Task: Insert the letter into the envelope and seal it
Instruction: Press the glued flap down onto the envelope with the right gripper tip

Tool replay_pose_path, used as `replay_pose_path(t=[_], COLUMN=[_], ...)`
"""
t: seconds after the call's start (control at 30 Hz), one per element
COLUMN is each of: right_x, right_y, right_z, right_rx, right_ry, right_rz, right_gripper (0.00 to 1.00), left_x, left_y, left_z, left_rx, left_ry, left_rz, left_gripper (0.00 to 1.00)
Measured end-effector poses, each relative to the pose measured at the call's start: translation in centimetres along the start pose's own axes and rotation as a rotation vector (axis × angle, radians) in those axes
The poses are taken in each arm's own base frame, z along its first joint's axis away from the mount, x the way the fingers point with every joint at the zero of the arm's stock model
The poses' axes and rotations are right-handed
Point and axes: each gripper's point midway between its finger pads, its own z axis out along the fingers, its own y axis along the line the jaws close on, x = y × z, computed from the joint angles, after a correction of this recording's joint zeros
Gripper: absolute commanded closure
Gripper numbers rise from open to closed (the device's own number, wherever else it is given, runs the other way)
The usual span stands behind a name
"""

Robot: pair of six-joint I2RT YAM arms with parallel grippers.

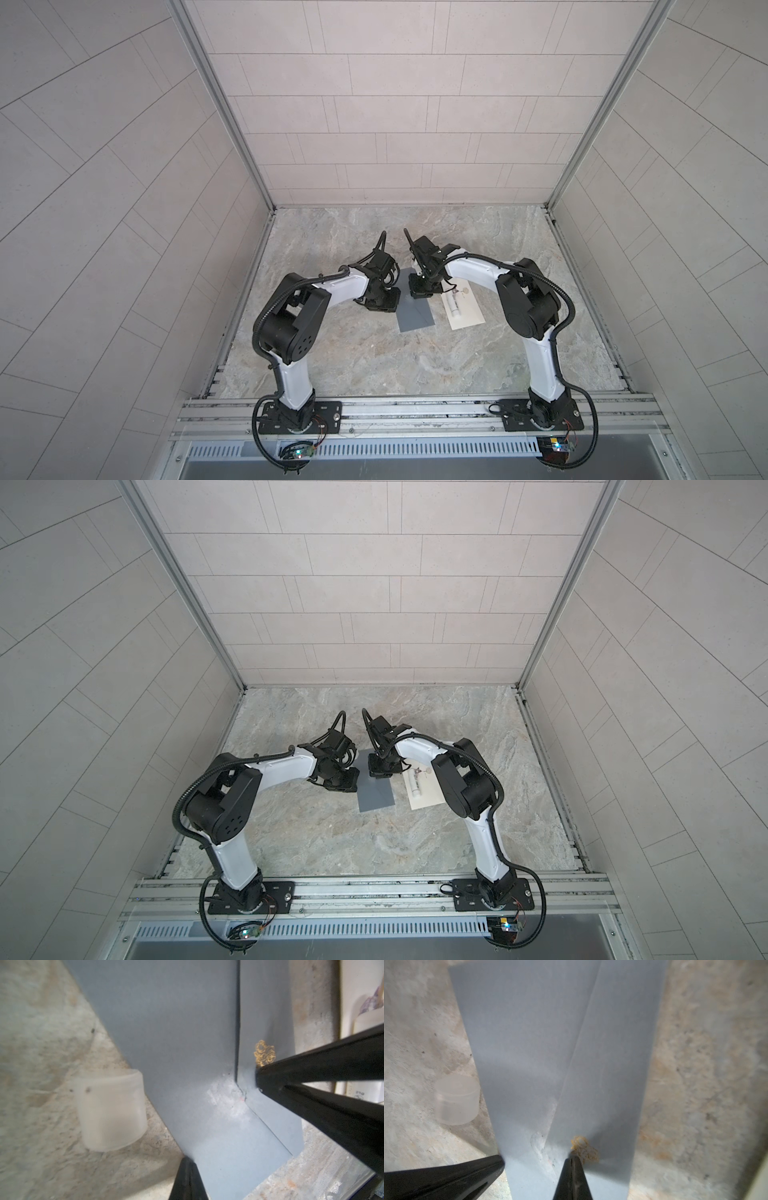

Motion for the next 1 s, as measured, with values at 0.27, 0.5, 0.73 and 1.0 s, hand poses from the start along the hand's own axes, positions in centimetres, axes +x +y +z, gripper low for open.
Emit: replay_pose_path(t=[0.27, 0.5, 0.73, 1.0], right_x=[-0.7, -0.6, -0.1, -0.1], right_y=[0.7, 0.6, 0.1, 0.0], right_z=[0.0, 0.4, 0.5, 0.5], right_rx=[-0.033, -0.024, 0.004, 0.003], right_ry=[-0.031, 0.009, 0.043, 0.053], right_rz=[0.012, 0.02, 0.023, 0.03], right_gripper=[1.0, 1.0, 1.0, 1.0], left_x=[0.0, 0.0, 0.0, -0.5], left_y=[-0.2, -0.2, -0.2, -0.3], left_z=[0.0, 0.0, 0.0, -1.4], left_rx=[0.007, 0.009, 0.007, -0.01], left_ry=[0.001, 0.002, 0.001, -0.043], left_rz=[0.003, 0.009, 0.01, -0.012], left_gripper=[1.0, 1.0, 1.0, 0.83])
